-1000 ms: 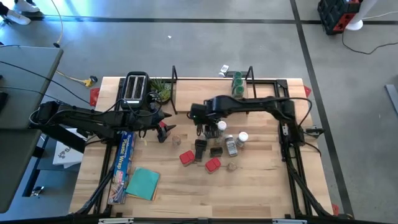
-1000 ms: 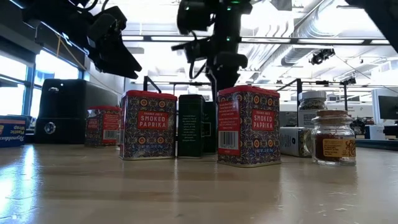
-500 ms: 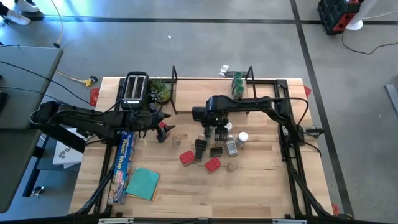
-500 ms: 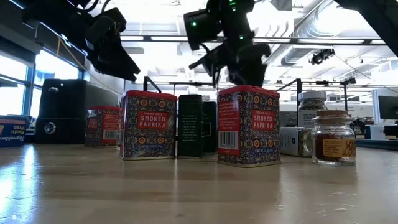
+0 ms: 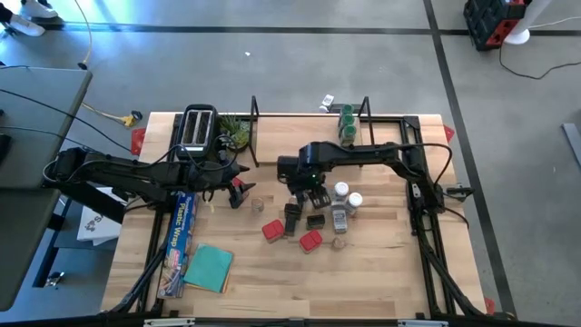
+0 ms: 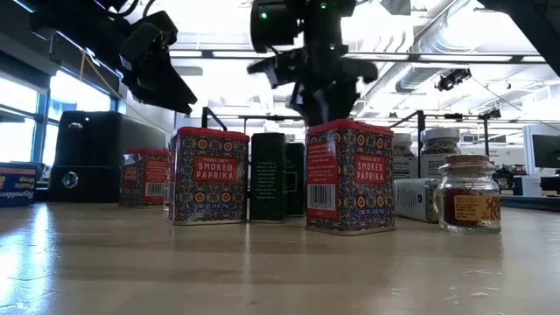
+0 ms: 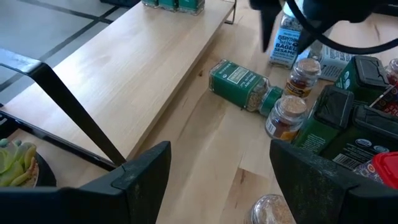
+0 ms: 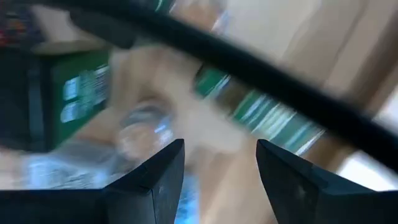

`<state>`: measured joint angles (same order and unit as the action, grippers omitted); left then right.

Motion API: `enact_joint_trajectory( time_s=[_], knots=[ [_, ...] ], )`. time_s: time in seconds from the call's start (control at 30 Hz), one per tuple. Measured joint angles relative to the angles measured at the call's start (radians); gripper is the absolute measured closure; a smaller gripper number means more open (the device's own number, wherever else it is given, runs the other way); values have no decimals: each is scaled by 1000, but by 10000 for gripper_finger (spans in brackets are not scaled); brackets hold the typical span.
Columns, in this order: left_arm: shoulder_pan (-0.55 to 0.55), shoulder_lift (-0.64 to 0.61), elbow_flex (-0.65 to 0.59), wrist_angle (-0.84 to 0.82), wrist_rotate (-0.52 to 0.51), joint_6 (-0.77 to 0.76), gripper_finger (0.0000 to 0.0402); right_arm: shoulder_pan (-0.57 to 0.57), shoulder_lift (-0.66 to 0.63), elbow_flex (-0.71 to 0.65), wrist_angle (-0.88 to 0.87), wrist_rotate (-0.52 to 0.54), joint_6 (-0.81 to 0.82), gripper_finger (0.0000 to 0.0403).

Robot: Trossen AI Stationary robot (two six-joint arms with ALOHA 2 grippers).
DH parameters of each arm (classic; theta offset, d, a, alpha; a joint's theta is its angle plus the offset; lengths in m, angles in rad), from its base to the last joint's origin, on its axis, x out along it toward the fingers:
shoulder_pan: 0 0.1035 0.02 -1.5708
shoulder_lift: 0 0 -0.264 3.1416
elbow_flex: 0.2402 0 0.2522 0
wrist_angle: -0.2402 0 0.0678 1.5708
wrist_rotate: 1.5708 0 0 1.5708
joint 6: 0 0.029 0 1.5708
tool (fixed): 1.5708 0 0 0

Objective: Shelf spices
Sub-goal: Put the green seasoning bottle on the shelf aligned with the other green seasoning bottles

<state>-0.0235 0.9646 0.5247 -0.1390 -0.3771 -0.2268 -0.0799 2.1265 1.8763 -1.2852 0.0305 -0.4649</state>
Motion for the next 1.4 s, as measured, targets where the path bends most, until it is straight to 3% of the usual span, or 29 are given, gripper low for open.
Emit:
enact_joint_trajectory(
  time_s=[0.23, 0.47, 0.57, 0.77, 1.0, 1.2, 1.4],
  knots=[
    [-15, 0, 0, -27, -2, -5, 133, 0, 3, 0, 119, 3, -271, 193],
    [-18, 0, 0, -30, -4, -6, 133, 2, 19, -46, 154, -25, -435, 121],
    [-18, 0, 0, -31, -4, -6, 133, 3, 20, -92, 183, 21, -488, 99],
    [-18, 0, 0, -29, -5, -6, 133, -5, 20, -192, 281, 92, -557, 94],
    [-18, 0, 0, -27, -5, -6, 133, -13, 20, -296, 411, 100, -539, 110],
    [-18, 0, 0, -23, -5, -6, 133, -13, 15, -326, 428, 100, -354, 212],
    [-18, 0, 0, -22, -22, -6, 133, -11, -21, -321, 451, 93, -142, 215]
  ],
)
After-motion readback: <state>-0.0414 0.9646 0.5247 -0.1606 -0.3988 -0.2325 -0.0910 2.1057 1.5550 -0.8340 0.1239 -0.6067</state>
